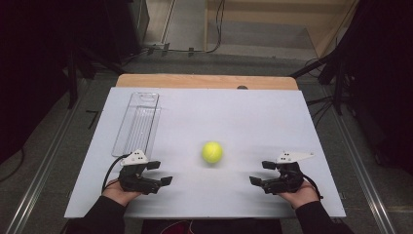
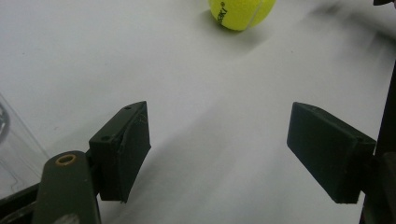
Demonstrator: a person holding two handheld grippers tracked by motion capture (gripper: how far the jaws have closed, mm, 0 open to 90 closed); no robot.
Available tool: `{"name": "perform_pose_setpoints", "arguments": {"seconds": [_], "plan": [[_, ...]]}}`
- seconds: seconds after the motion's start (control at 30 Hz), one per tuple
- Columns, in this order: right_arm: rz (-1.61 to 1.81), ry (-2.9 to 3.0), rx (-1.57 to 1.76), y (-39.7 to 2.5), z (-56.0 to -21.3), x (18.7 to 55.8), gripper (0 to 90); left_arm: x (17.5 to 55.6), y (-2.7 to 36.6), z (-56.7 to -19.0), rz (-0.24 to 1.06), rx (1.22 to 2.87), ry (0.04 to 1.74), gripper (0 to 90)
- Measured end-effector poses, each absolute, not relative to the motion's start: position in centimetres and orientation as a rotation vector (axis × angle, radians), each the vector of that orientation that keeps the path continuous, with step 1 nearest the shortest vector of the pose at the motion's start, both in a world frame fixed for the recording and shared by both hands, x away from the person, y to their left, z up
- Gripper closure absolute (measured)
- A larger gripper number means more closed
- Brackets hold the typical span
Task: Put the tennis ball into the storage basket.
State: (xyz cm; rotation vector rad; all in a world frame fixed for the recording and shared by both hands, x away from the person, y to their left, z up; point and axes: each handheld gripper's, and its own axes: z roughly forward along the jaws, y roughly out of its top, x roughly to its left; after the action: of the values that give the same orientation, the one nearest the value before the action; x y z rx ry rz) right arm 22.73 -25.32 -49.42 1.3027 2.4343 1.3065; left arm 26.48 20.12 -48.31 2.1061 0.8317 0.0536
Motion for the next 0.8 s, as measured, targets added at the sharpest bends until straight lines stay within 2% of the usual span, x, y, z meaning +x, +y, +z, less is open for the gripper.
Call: {"name": "perform_pose_setpoints", "arguments": {"seconds": [0.8], "plan": [[1.292, 2.438, 1.314, -25.5, -49.4, 22.7, 14.8, 26.4, 19.0, -47.1, 0.008, 2.062, 0.825, 21.5]]}}
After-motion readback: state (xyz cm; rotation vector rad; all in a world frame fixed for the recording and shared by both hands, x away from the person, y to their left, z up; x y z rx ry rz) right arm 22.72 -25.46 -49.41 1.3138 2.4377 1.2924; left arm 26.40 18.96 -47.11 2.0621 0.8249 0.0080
